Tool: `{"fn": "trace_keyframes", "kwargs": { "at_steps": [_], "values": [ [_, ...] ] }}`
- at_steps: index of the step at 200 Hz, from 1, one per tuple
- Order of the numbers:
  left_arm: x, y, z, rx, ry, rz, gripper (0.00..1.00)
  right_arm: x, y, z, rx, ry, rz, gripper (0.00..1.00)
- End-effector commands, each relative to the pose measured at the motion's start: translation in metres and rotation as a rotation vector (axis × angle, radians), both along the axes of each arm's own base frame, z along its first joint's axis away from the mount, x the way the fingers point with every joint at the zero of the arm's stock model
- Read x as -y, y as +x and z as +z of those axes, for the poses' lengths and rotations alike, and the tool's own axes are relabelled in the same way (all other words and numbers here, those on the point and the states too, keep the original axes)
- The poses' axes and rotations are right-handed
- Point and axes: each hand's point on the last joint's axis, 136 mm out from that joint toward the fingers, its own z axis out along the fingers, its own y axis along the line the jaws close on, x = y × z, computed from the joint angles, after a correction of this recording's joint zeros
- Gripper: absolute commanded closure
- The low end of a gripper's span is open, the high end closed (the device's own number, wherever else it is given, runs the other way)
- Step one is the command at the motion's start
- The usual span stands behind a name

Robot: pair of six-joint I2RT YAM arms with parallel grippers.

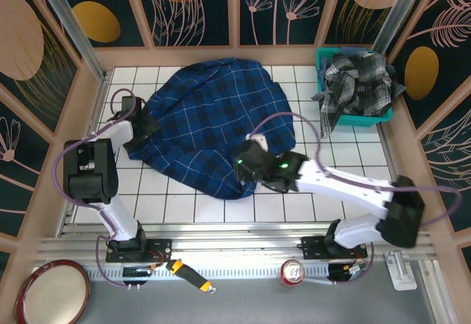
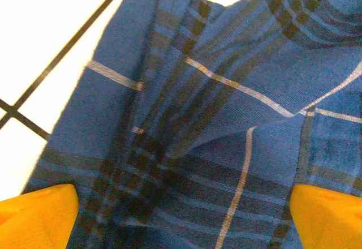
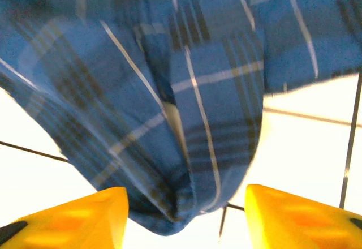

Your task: Fold and stack the long sleeve shirts

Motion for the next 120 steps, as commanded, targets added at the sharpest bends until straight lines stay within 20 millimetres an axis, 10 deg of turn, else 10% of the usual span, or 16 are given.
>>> {"fn": "trace_keyframes", "kwargs": {
  "at_steps": [1, 60, 85, 120],
  "values": [
    [-0.013, -0.006, 0.013, -0.001, 0.051, 0.024, 0.04, 0.010, 0.043, 0.046, 0.119, 0.174, 0.006, 0.33],
    [-0.004, -0.008, -0.001, -0.014, 0.001, 0.008, 0.06, 0.038, 0.221, -0.061, 0.065, -0.081, -0.192, 0.39],
    [-0.005, -0.007, -0.006, -0.023, 0.002, 0.010, 0.06, 0.049, 0.245, -0.115, -0.026, -0.139, -0.238, 0.40],
    [-0.007, -0.005, -0.012, -0.039, 0.012, 0.012, 0.05, 0.084, 0.230, -0.144, -0.096, -0.167, -0.333, 0.46]
  ]
}}
